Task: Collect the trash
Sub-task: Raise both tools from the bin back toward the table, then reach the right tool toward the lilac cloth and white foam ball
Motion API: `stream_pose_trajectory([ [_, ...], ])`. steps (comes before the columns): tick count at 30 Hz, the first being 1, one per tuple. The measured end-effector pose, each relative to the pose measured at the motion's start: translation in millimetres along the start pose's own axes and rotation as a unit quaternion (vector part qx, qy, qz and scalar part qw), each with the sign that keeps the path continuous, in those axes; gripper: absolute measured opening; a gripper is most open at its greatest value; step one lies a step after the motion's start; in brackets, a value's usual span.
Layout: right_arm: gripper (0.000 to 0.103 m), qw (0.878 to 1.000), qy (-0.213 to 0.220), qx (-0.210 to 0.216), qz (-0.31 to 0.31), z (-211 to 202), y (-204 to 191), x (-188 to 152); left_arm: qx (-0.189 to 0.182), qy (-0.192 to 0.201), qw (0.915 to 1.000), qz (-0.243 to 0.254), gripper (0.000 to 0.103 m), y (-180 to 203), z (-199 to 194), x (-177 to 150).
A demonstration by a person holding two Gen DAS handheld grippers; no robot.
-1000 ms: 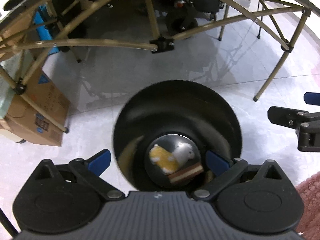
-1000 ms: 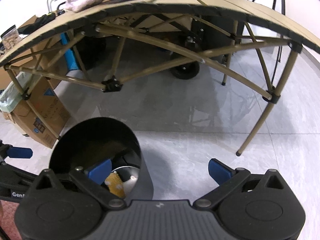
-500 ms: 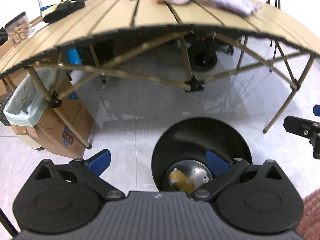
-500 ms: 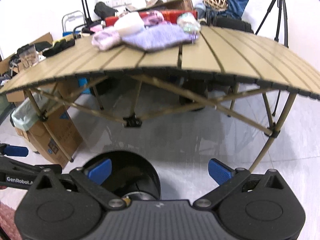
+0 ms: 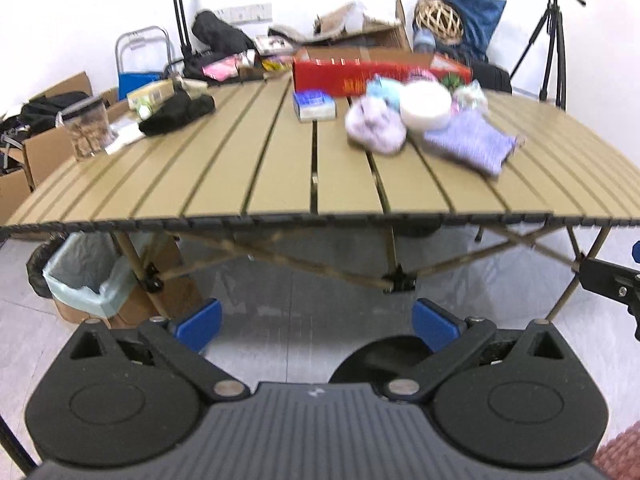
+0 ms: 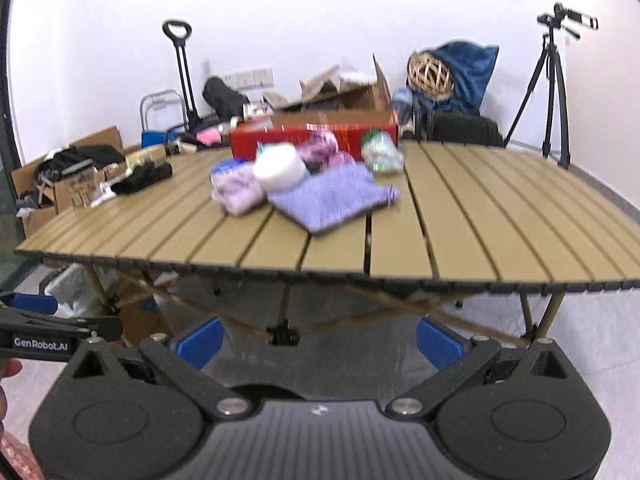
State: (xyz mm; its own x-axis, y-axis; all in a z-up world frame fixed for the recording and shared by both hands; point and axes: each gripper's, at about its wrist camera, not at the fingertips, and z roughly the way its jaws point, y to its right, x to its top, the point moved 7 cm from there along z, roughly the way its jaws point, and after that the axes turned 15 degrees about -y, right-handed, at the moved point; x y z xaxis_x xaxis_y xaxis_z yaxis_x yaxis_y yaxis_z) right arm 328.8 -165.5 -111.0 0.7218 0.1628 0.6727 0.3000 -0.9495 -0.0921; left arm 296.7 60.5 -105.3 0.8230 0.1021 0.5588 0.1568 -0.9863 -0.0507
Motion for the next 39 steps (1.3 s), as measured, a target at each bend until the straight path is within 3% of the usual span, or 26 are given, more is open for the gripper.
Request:
stream_pose_trajectory([
  [11, 0.103, 0.997, 0.075, -0.003, -0.01, -56, -9, 27, 0.008, 0.07, 0.9974, -0.01, 0.103, 0, -55, 17],
  [21, 0.103, 0.994, 0.114, 0.002, -0.004, -65, -12, 60, 0.01, 0.124, 0.9913, -0.042, 0.103, -1, -76, 48],
  [30, 0.103, 0.992, 0.124, 0.001, 0.005, -33, -9, 89, 0.016, 0.147, 0.9849, -0.09, 0.103, -7, -60, 83],
  [39, 0.103, 0.993, 0.114, -0.015, -0.012, 54, -8, 116, 0.021, 0.139, 0.9847, -0.103, 0.103, -9, -24, 99],
])
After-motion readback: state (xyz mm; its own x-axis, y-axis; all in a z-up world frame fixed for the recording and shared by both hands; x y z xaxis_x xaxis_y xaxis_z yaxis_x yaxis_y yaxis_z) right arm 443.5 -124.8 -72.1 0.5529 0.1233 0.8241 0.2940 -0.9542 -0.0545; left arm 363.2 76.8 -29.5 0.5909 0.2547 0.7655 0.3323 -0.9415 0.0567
